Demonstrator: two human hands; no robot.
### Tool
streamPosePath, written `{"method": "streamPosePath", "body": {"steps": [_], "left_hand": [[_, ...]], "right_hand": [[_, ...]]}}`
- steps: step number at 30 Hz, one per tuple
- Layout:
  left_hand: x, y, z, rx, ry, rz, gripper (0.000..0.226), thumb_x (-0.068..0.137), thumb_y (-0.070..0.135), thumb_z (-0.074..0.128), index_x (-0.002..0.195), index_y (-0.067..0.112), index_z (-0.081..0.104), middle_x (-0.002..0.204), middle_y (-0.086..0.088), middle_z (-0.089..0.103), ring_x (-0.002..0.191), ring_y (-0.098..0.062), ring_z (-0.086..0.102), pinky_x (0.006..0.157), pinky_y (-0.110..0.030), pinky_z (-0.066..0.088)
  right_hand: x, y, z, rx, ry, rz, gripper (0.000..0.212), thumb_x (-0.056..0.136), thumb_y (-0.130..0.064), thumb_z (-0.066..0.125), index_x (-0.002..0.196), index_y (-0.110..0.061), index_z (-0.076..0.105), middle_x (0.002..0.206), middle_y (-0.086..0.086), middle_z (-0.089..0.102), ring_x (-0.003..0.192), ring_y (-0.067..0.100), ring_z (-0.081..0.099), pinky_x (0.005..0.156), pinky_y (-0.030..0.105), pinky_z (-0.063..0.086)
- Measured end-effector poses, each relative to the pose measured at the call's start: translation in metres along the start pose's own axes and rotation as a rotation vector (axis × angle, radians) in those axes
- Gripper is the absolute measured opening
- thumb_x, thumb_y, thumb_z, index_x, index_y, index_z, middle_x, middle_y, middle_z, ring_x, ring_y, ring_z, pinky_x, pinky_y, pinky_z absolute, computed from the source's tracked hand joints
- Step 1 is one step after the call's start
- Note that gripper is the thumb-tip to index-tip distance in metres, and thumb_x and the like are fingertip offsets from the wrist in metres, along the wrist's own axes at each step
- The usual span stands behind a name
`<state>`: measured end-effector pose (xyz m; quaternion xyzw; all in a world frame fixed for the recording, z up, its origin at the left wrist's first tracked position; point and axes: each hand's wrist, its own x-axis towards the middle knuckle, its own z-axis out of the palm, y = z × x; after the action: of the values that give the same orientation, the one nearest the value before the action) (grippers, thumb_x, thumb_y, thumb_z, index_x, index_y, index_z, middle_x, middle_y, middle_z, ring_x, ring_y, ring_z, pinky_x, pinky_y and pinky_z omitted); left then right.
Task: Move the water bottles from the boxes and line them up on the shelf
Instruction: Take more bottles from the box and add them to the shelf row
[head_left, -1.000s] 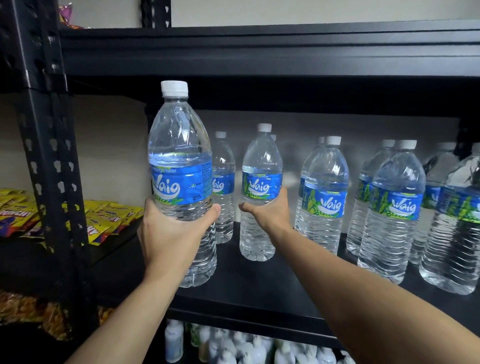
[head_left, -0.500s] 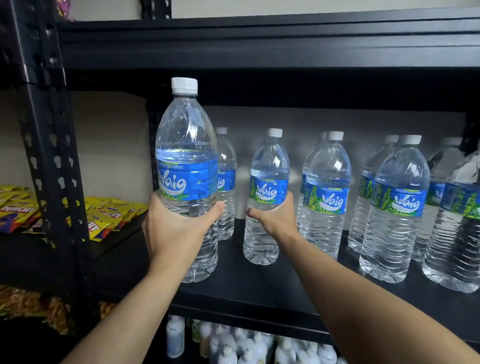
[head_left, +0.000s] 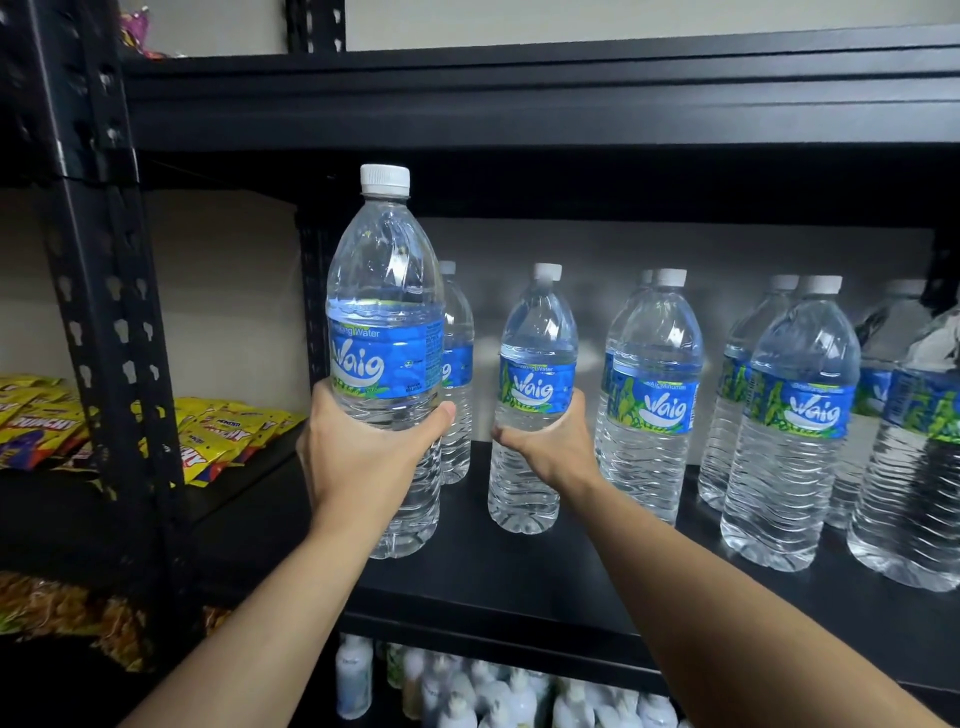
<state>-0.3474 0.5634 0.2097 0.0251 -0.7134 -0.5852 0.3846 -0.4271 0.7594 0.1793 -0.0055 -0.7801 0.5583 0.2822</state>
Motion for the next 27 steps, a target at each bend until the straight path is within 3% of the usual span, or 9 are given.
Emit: {"method": "streamPosePath", "body": {"steps": [5,8,16,19,22,24,27], "left_hand": [[-0.001,0.0,0.0,0.005,-0.007,0.002,0.073,0.045,0.051,0.092,0.101,0.023,0.055,0.097,0.007,0.067,0.097,-0.021,0.064,0.084,-0.04,0.055],[-0.001,-0.003,0.002,0.009,-0.009,0.001,0.073,0.044,0.053,0.091,0.101,0.023,0.055,0.098,0.007,0.067,0.099,-0.022,0.064,0.084,-0.041,0.055],[-0.003,-0.012,0.006,0.01,-0.026,-0.008,0.074,0.041,0.056,0.09,0.1,0.025,0.057,0.098,0.008,0.068,0.099,-0.02,0.065,0.086,-0.04,0.055],[-0.003,-0.013,0.007,0.012,-0.032,-0.007,0.074,0.041,0.057,0.089,0.1,0.025,0.057,0.097,0.009,0.068,0.099,-0.02,0.065,0.086,-0.04,0.055],[0.0,-0.014,0.01,0.015,-0.037,-0.013,0.078,0.038,0.062,0.086,0.101,0.027,0.056,0.1,0.009,0.068,0.101,-0.019,0.064,0.088,-0.041,0.055],[0.003,-0.014,0.014,0.019,-0.037,-0.016,0.08,0.036,0.064,0.084,0.102,0.027,0.056,0.101,0.01,0.068,0.103,-0.02,0.064,0.089,-0.042,0.054],[0.011,-0.015,0.023,0.025,-0.034,-0.019,0.083,0.035,0.064,0.084,0.104,0.027,0.056,0.102,0.009,0.068,0.104,-0.021,0.063,0.09,-0.041,0.054]], "right_hand": [[0.005,0.007,-0.001,-0.08,-0.025,0.041,0.087,0.054,-0.036,0.092,0.124,-0.026,0.041,0.12,0.003,0.052,0.122,0.019,0.044,0.106,0.034,0.041],[0.007,0.008,0.0,-0.073,-0.038,0.059,0.087,0.047,-0.042,0.091,0.117,-0.031,0.04,0.119,0.002,0.056,0.121,0.024,0.05,0.107,0.041,0.044],[0.009,0.008,-0.002,-0.054,-0.049,0.058,0.105,0.027,-0.06,0.091,0.117,-0.033,0.044,0.116,-0.004,0.063,0.117,0.02,0.057,0.102,0.042,0.049],[0.002,0.008,-0.007,-0.072,-0.099,0.074,0.105,0.036,-0.056,0.094,0.123,-0.034,0.039,0.124,-0.005,0.061,0.118,0.016,0.057,0.107,0.038,0.046],[-0.02,0.012,-0.013,-0.202,-0.132,0.169,0.111,0.04,-0.069,0.087,0.132,-0.03,0.039,0.13,-0.001,0.059,0.125,0.022,0.055,0.109,0.039,0.043],[-0.043,0.021,-0.02,-0.34,-0.222,0.221,0.092,0.063,-0.064,0.08,0.136,-0.021,0.043,0.132,0.004,0.058,0.126,0.024,0.055,0.109,0.034,0.04],[-0.078,0.04,-0.027,-0.58,-0.358,0.096,0.072,0.082,-0.063,0.063,0.134,-0.015,0.052,0.135,0.007,0.059,0.131,0.024,0.051,0.11,0.03,0.037]]}}
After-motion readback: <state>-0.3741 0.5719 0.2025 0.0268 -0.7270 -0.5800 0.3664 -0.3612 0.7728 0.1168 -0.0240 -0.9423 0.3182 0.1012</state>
